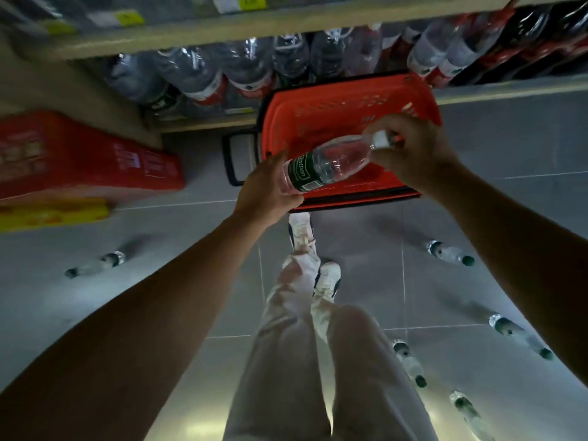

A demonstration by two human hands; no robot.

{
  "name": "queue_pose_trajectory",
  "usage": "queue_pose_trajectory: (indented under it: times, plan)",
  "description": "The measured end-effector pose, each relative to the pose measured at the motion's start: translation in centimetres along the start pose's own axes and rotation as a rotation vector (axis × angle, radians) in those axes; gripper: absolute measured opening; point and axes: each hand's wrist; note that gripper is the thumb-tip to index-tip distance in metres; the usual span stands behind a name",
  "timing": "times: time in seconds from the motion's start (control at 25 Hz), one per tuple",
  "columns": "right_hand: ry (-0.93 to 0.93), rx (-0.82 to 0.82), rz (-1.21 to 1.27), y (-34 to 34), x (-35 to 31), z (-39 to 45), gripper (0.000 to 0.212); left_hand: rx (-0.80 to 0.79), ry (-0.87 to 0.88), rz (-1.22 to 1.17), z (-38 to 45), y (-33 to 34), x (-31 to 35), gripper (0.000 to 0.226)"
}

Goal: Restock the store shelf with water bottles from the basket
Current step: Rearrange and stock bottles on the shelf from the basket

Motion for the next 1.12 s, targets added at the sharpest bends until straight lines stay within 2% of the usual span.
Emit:
queue_pose_trajectory:
  times: [0.2, 0.36, 0.48, 0.64, 0.8, 0.92, 1.04, 1.12]
  plan:
    - [-0.082, -0.151, 0.139, -3.0, -9.4, -5.6, 0.029, 0.039, -0.05, -0.104, -10.9, -7.4, 1.6, 0.084]
    - [-0.159, -0.296, 0.188, -2.7, -17.3, -8.3, 0.029, 0.016, -0.139, -0.2, -18.9, -11.6, -0.5, 0.084]
    - [-0.164, -0.377, 0.258, 0.4, -21.9, -9.5, 0.034, 0.02, -0.218, -0.3, -23.7, -13.1, -2.8, 0.079]
    - [-0.056, -0.48, 0.485, 6.9, -28.0, -11.0, 0.044, 0.07, -0.265, -0.53, -30.2, -15.2, -7.7, 0.072]
    - [-0.03, -0.644, 0.506, 12.3, -35.0, -12.9, 0.049, 0.01, -0.252, -0.694, -34.5, -17.9, -13.3, 0.075]
    - [-0.042, -0.609, 0.51, 16.7, -41.1, -14.5, 0.05, 0.069, -0.201, -0.785, -37.3, -20.6, -16.5, 0.072]
    - [-0.019, -0.41, 0.534, 20.2, -45.1, -15.7, 0.038, 0.184, -0.173, -0.86, -38.6, -22.8, -19.1, 0.07]
    - [-0.002, -0.341, 0.479, 21.8, -46.9, -16.7, 0.04, 0.231, -0.162, -0.864, -38.7, -24.3, -19.8, 0.068]
Point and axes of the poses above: each hand's wrist, its own z-axis towards the middle knuckle, its own y-axis out of the palm, x = y × z, and after that the axes turned 4 degrees about x, right-handed
